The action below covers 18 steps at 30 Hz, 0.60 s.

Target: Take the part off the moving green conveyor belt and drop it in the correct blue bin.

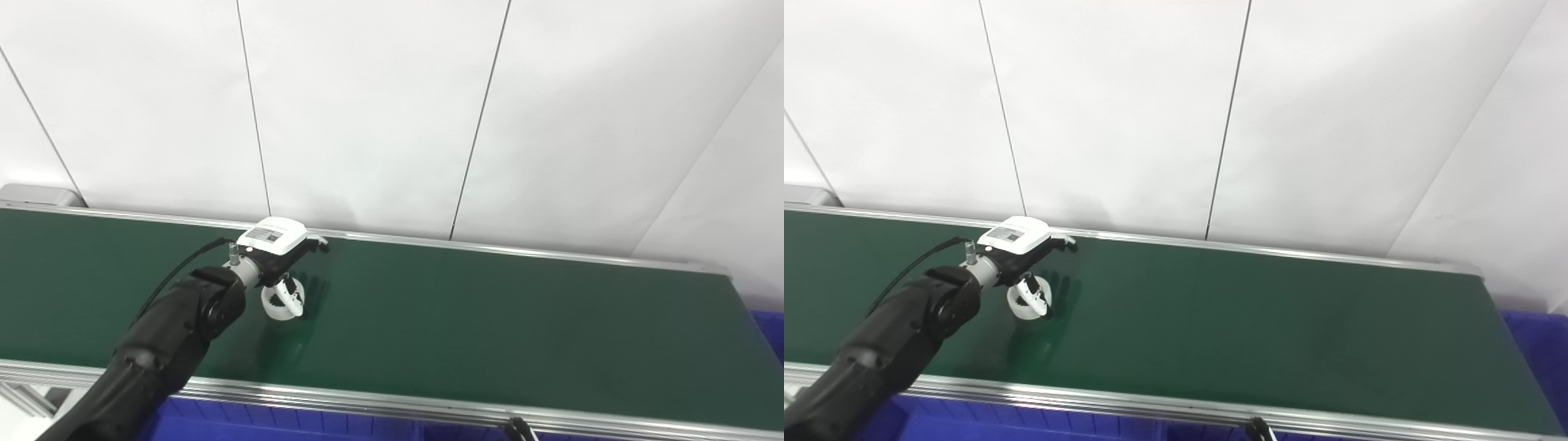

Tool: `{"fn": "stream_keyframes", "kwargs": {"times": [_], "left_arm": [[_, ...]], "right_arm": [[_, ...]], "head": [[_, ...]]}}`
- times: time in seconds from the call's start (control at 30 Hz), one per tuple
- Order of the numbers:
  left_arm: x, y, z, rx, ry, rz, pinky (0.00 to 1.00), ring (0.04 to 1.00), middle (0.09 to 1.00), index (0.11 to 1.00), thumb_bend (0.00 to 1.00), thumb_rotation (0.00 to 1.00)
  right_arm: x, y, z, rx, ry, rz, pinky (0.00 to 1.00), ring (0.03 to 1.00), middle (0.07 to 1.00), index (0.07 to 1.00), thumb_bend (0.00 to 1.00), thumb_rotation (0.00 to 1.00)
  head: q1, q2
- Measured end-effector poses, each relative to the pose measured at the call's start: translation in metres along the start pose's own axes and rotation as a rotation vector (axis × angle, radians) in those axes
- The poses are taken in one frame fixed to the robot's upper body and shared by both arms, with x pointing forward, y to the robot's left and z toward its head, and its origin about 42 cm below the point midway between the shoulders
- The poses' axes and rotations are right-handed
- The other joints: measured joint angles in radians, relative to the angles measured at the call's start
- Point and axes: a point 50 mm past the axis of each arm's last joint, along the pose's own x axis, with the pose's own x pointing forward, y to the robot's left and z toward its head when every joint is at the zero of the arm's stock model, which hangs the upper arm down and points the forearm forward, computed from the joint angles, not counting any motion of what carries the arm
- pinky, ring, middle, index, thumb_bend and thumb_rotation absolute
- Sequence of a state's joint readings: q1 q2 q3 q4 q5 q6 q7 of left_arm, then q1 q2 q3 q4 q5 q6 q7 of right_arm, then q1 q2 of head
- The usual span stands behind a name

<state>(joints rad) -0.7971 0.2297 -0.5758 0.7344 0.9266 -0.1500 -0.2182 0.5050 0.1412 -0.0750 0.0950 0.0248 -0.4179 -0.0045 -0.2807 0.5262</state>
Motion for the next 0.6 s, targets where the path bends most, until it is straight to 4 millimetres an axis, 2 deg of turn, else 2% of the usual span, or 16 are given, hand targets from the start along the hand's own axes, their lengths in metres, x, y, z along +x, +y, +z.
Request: {"fn": "stream_keyframes", "kwargs": {"times": [0.1, 0.17, 0.23, 0.3, 0.33, 0.37, 0.4, 0.43, 0.47, 0.5, 0.57, 0.6], "left_arm": [[0.002, -0.007, 0.0, 0.016, 0.006, -0.055, 0.74, 0.718, 0.726, 0.728, 1.0, 0.24], [0.004, -0.007, 0.003, 0.035, 0.0, -0.055, 0.68, 0.677, 0.699, 0.7, 0.99, 0.24], [0.006, -0.006, 0.003, 0.052, 0.002, -0.058, 0.65, 0.658, 0.684, 0.682, 0.98, 0.24], [0.007, -0.006, 0.005, 0.058, 0.002, -0.045, 0.63, 0.623, 0.644, 0.634, 0.96, 0.23], [0.008, -0.008, 0.008, 0.058, -0.001, -0.043, 0.61, 0.577, 0.581, 0.588, 0.94, 0.21], [0.01, -0.009, 0.01, 0.055, -0.002, -0.041, 0.61, 0.577, 0.581, 0.588, 0.94, 0.21], [0.011, -0.01, 0.012, 0.051, -0.003, -0.041, 0.57, 0.53, 0.54, 0.568, 0.93, 0.2], [0.012, -0.011, 0.014, 0.045, -0.006, -0.046, 0.55, 0.511, 0.525, 0.531, 0.73, 0.14], [0.013, -0.011, 0.015, 0.038, -0.008, -0.046, 0.54, 0.5, 0.515, 0.511, 0.63, 0.11], [0.014, -0.012, 0.017, 0.018, -0.013, -0.046, 0.53, 0.502, 0.513, 0.498, 0.57, 0.09], [0.016, -0.014, 0.021, -0.053, -0.036, -0.035, 0.52, 0.504, 0.503, 0.489, 0.53, 0.07], [0.017, -0.017, 0.024, -0.078, -0.053, -0.027, 0.5, 0.497, 0.496, 0.485, 0.53, 0.02]], "right_arm": [[-0.002, 0.0, 0.0, 0.001, 0.002, -0.002, 0.84, 0.883, 0.915, 0.937, 0.76, 0.93], [-0.002, -0.001, 0.001, 0.001, -0.001, -0.002, 0.84, 0.886, 0.916, 0.938, 0.76, 0.93], [-0.001, 0.0, 0.005, 0.002, -0.016, 0.0, 0.84, 0.886, 0.916, 0.939, 0.76, 0.93], [-0.001, 0.0, 0.005, 0.002, -0.017, 0.0, 0.84, 0.884, 0.915, 0.939, 0.76, 0.93], [-0.002, 0.0, 0.005, 0.001, -0.014, -0.001, 0.84, 0.887, 0.915, 0.938, 0.76, 0.93], [-0.004, -0.001, 0.004, 0.001, -0.011, -0.001, 0.84, 0.887, 0.915, 0.938, 0.76, 0.93], [-0.005, -0.001, 0.004, 0.001, -0.009, -0.001, 0.84, 0.885, 0.914, 0.937, 0.77, 0.92], [-0.006, -0.001, 0.004, 0.0, -0.007, -0.002, 0.84, 0.885, 0.913, 0.937, 0.77, 0.92], [-0.006, -0.001, 0.004, 0.0, -0.007, -0.002, 0.84, 0.884, 0.912, 0.937, 0.77, 0.93], [-0.006, -0.001, 0.004, -0.002, -0.008, -0.001, 0.84, 0.881, 0.91, 0.935, 0.78, 0.92], [-0.006, -0.001, 0.005, -0.003, -0.011, -0.001, 0.83, 0.876, 0.908, 0.931, 0.78, 0.92], [-0.007, -0.001, 0.006, -0.003, -0.013, -0.002, 0.83, 0.875, 0.906, 0.929, 0.78, 0.92]], "head": [[-0.002, 0.008], [-0.002, 0.011], [-0.002, 0.014], [-0.003, 0.018], [-0.005, 0.023], [-0.005, 0.023], [-0.005, 0.028], [-0.006, 0.029], [-0.006, 0.029], [-0.006, 0.029], [-0.015, 0.038], [-0.015, 0.038]]}}
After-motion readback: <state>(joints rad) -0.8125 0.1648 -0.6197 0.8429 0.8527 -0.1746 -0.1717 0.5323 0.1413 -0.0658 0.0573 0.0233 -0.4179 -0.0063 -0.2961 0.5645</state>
